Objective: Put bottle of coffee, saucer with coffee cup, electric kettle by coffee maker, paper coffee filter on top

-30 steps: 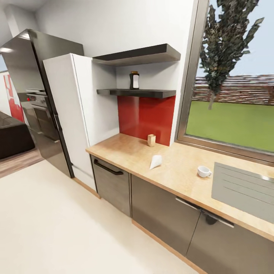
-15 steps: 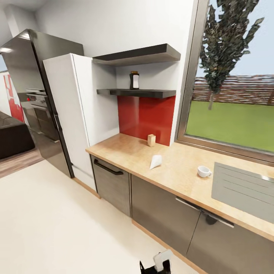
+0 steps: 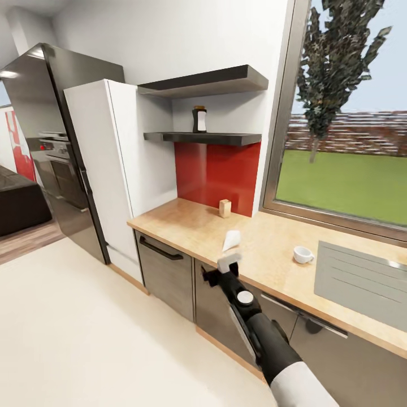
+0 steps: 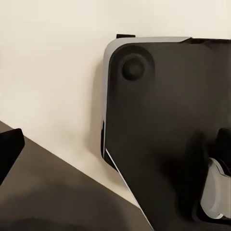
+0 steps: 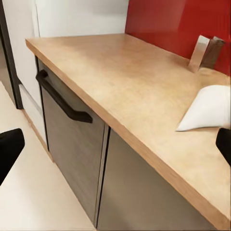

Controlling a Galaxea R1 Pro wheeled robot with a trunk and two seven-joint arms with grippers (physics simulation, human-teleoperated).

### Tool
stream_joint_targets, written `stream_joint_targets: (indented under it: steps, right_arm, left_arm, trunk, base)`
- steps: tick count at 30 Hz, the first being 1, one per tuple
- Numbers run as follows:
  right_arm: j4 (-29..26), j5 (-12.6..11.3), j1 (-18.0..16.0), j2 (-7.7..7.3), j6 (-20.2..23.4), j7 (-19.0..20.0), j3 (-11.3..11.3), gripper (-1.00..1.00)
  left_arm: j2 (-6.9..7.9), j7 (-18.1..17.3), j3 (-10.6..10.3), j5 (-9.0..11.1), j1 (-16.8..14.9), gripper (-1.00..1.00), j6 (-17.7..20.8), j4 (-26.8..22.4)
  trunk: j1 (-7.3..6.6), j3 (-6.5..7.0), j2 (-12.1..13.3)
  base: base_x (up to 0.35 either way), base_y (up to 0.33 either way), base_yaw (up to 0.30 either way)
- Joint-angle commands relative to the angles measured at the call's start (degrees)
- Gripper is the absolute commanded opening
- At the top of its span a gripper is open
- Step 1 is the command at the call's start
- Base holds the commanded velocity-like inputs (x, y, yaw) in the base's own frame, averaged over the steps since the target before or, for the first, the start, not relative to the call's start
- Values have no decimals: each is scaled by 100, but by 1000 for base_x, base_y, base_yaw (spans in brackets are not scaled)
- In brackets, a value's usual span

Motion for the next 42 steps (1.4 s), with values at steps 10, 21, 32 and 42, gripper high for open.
stream_joint_targets:
  steps: [10, 21, 32, 42]
  right_arm:
    - [-427, 85, -493, 0, 1146, 8, -321, 100]
    - [-818, 89, -520, 0, 1211, 32, -611, 100]
    - [-682, 87, -512, -311, 1213, 71, -597, 100]
    - [-179, 124, -511, -730, 1204, 1156, -602, 100]
  left_arm:
    - [1, 6, -1, 47, -4, 100, -10, 5]
    - [11, 6, -1, 52, 4, 100, -10, 5]
    - [6, 6, 4, 52, 5, 100, -10, 13]
    - [6, 6, 29, 51, 15, 100, -10, 14]
  trunk:
    - [3, -11, -11]
    - [3, -11, -11]
    - [3, -11, -11]
    - [3, -11, -11]
  base:
    - [158, 0, 0]
    - [334, -38, 0]
    - [310, -172, 0]
    - [152, -193, 0]
